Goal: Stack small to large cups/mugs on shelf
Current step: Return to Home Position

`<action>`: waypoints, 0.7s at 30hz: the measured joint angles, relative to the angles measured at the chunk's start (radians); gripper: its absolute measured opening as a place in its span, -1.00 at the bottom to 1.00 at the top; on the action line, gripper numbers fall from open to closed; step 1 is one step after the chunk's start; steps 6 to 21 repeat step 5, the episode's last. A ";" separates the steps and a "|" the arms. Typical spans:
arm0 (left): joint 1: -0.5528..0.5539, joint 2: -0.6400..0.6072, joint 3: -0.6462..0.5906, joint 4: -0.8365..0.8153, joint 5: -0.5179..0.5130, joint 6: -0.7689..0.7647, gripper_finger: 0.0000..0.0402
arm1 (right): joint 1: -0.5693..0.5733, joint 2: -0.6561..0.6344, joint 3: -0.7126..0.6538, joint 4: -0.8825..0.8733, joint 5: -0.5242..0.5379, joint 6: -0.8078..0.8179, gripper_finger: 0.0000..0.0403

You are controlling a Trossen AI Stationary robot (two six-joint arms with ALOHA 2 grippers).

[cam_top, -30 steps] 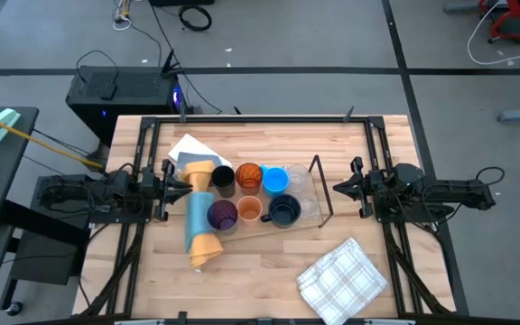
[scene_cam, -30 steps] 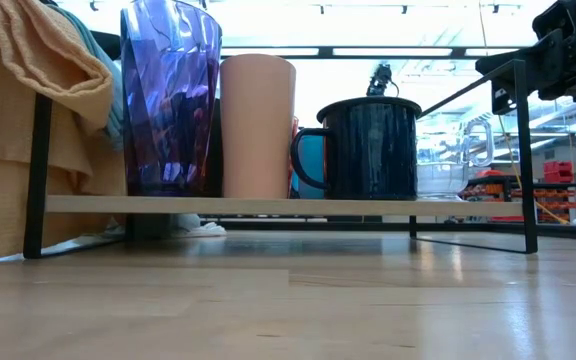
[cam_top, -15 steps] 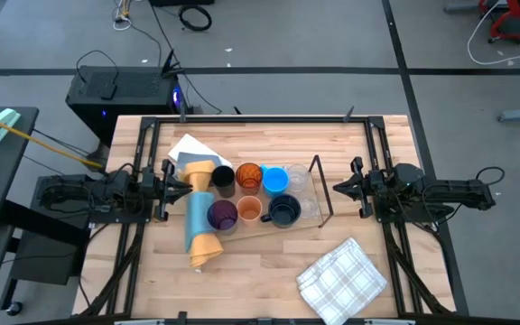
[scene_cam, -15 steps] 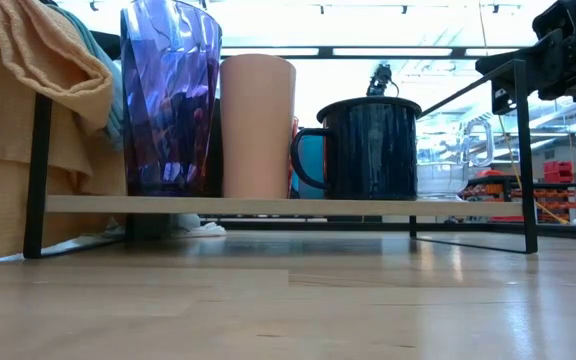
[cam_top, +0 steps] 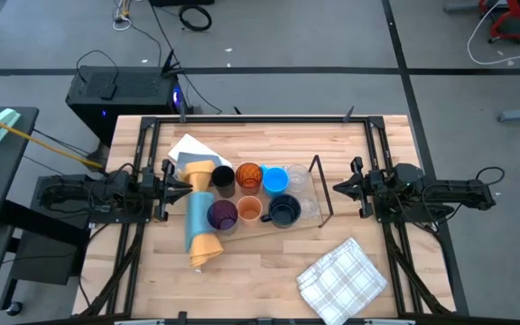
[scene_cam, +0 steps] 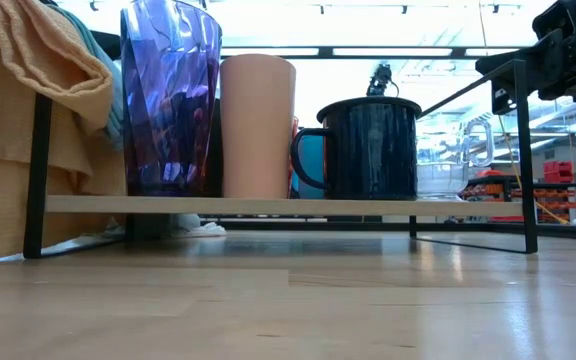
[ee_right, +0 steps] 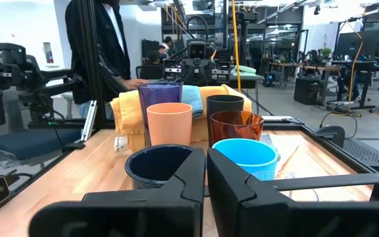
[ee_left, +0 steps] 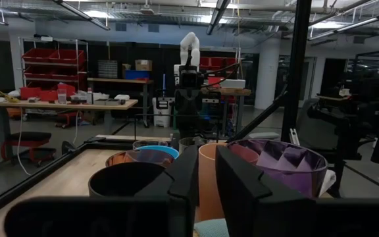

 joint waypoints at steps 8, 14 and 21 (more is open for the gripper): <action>0.000 0.000 0.000 0.000 0.000 0.000 -0.73 | 0.000 0.000 0.000 0.000 0.000 0.000 -0.88; 0.000 0.000 0.000 0.000 0.000 0.000 -0.73 | 0.000 0.000 0.000 0.000 0.000 0.000 -0.88; 0.000 0.000 0.000 0.000 0.000 0.000 -0.73 | 0.000 0.000 0.000 0.000 0.000 0.000 -0.88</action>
